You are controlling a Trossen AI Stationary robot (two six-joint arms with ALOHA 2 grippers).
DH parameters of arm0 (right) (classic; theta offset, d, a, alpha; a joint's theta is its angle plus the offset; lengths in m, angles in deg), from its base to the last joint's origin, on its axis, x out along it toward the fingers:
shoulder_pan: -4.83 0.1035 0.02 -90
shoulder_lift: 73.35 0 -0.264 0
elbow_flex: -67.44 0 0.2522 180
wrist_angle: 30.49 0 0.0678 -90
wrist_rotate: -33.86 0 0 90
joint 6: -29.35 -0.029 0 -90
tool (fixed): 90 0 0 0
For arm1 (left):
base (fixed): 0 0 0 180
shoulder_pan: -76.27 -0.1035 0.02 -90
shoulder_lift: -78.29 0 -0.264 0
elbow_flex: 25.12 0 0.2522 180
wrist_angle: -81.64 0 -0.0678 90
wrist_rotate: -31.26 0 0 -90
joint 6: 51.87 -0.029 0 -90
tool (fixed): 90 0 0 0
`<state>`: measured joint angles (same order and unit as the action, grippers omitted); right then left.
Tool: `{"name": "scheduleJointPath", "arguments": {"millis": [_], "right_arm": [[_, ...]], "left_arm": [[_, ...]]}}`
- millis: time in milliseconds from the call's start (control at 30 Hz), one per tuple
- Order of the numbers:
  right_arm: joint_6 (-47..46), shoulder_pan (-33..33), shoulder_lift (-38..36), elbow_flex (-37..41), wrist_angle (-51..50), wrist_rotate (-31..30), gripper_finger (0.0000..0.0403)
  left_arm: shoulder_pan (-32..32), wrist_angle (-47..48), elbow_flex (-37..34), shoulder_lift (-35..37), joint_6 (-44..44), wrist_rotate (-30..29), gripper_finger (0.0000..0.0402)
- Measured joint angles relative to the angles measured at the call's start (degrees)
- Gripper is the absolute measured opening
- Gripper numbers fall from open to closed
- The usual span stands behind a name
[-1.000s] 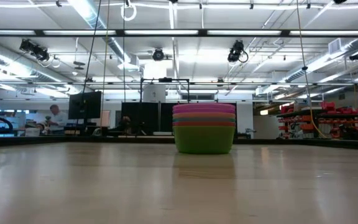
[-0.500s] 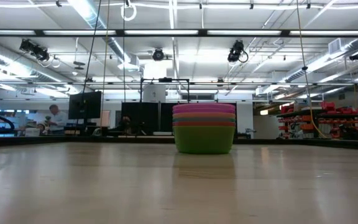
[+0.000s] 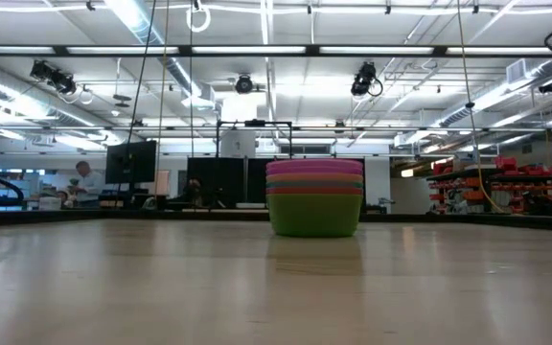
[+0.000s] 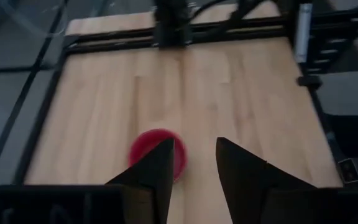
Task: Nest bowls inside each other
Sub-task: Return to Home Position
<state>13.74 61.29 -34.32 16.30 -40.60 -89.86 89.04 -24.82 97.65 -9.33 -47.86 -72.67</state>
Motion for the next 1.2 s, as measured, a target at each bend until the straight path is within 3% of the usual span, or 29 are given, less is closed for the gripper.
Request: {"name": "scheduleJointPath", "arguments": {"millis": [233,400,667,867,1200], "right_arm": [[3.4,0.5,1.4,13.5,27.5,14.9,0.0039],[5.3,0.5,0.5,15.8,30.7,16.3,0.0039],[8.5,0.5,-7.5,16.3,30.2,16.3,0.0039],[11.3,0.5,-15.2,16.3,28.4,16.5,0.0039],[12.2,0.5,-26.9,16.3,20.3,16.5,0.0039]], "left_arm": [[2.1,-19.0,-20.1,7.1,-0.8,5.2,0.0139],[2.3,-28.1,-32.5,14.1,-0.2,6.6,0.0142],[1.8,-43.5,-51.1,28.4,-0.2,6.7,0.0131],[1.9,-46.3,-56.9,38.2,-0.2,6.7,0.0136],[1.8,-45.8,-58.9,49.3,-0.8,6.7,0.0146]]}}
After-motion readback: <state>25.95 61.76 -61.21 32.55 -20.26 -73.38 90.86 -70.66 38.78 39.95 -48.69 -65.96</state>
